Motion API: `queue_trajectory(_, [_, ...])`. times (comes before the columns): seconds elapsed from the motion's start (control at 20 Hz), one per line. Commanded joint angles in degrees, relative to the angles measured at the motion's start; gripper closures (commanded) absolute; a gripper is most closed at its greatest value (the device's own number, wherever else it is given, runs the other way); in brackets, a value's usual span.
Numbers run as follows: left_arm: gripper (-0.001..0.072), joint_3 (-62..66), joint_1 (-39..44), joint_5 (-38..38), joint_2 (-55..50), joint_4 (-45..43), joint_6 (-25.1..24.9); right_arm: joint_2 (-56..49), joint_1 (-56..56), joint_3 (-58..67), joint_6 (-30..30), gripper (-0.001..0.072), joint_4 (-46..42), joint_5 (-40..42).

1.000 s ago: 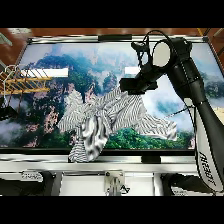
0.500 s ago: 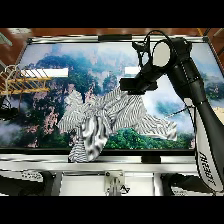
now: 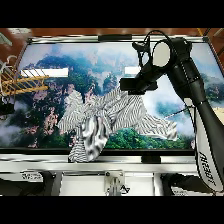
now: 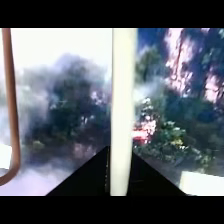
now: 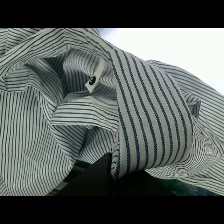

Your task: Fold the shirts.

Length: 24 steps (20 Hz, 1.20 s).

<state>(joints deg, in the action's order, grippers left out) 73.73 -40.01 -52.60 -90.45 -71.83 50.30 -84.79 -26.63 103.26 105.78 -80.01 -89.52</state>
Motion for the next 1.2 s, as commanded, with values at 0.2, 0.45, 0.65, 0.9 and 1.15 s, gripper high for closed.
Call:
queue_trajectory(0.2, [0.0647, 0.44, 3.10, 2.97, 16.50, 8.57, 3.54, 0.02, 0.04, 0.13, -1.55, 0.0638, -6.84, -6.14])
queue_trajectory(0.45, [0.0648, -0.04, 20.09, -11.37, 30.27, 11.43, 1.92, 0.02, 0.04, 2.91, -2.67, 0.0638, -16.04, -9.60])
queue_trajectory(0.65, [0.0649, -10.69, 38.60, -19.12, 40.15, 1.92, 1.42, 0.02, 0.04, 8.85, -3.23, 0.0638, -21.18, -10.40])
queue_trajectory(0.9, [0.0649, -30.47, 57.35, -19.80, 52.81, -0.96, 10.84, 0.02, 0.02, 10.64, -3.91, 0.0638, -22.99, -13.05])
queue_trajectory(1.15, [0.0649, -35.58, 67.91, -18.71, 56.11, -6.82, 14.08, 0.02, 0.04, 10.64, -3.87, 0.0638, -23.02, -14.43])
